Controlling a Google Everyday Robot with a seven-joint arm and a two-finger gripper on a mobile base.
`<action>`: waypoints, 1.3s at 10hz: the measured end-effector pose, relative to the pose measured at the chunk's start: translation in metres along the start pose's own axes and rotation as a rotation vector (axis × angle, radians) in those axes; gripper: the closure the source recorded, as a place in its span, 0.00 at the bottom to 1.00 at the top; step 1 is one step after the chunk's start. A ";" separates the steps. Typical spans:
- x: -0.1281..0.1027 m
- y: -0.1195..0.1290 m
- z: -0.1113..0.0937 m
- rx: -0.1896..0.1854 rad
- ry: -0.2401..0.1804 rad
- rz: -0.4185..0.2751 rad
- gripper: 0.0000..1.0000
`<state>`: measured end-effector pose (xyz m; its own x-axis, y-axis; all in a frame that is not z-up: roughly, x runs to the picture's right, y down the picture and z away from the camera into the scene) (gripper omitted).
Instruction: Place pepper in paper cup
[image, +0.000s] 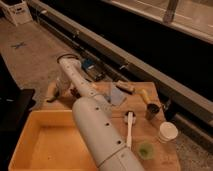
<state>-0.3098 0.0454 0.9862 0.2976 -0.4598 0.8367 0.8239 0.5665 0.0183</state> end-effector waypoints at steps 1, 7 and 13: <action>0.000 0.000 0.000 0.000 0.000 0.000 1.00; -0.013 -0.006 -0.012 0.020 0.061 -0.021 1.00; -0.094 -0.026 -0.091 0.162 0.146 0.055 1.00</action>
<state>-0.3153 0.0110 0.8573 0.4160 -0.5125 0.7512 0.7200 0.6902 0.0722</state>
